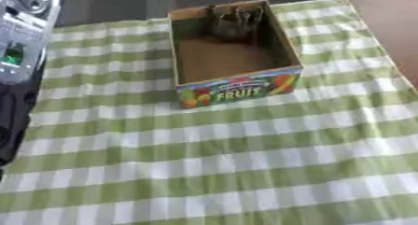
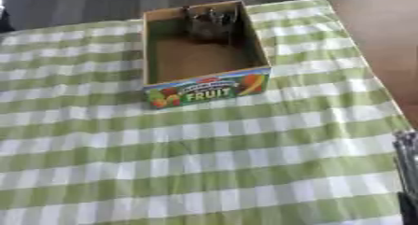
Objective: Pick up objects on the table and place them in the box.
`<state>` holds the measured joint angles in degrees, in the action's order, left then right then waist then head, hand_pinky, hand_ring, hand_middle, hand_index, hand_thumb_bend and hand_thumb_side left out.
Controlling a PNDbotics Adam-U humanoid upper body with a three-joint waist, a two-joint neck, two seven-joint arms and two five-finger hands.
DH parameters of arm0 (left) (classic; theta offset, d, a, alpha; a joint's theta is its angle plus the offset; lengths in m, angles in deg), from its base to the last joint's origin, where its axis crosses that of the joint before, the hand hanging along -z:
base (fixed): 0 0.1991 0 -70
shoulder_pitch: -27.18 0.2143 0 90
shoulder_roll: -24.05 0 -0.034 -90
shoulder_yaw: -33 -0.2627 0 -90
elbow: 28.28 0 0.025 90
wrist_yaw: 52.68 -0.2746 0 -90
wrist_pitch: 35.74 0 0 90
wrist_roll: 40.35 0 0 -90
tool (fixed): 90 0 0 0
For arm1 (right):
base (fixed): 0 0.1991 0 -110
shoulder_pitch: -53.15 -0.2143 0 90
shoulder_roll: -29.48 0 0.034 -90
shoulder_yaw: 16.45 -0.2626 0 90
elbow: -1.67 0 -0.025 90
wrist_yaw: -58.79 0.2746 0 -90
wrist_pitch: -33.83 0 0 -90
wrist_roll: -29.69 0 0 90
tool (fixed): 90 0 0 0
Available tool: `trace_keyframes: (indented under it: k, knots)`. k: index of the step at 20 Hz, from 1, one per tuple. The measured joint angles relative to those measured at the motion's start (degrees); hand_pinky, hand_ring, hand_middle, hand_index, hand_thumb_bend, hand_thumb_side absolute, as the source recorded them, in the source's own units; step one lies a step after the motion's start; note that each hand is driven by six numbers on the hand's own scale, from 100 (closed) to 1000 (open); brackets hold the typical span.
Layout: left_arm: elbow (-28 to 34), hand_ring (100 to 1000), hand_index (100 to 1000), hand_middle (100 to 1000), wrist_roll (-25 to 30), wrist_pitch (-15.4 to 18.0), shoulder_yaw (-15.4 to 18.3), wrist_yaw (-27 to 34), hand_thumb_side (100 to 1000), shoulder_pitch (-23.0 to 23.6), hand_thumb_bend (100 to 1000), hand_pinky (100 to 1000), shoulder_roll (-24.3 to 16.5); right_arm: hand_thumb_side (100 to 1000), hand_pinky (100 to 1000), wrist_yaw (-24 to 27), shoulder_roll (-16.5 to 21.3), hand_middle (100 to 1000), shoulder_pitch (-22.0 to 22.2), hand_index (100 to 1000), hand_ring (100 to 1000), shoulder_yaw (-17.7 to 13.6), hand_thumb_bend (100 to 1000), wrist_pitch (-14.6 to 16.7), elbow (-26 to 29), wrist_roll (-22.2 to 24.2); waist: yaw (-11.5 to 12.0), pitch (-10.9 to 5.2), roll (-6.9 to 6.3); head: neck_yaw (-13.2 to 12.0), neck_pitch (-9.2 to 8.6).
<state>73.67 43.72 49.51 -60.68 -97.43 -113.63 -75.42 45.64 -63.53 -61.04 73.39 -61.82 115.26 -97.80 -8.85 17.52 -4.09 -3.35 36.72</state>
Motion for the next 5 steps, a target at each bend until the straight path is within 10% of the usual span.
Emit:
trace_keyframes:
  k: [5]
  knots:
    - [8.8, 718, 908, 840, -6.8, -4.0, 3.1, 14.2, 558, 7.6, 100, 629, 0.8, 682, 811, -0.4, 0.0, 684, -0.2, 799, 648, -0.6, 100, 0.3, 0.0, -0.7, 1.2, -0.25, 1.31, 1.5, 0.38]
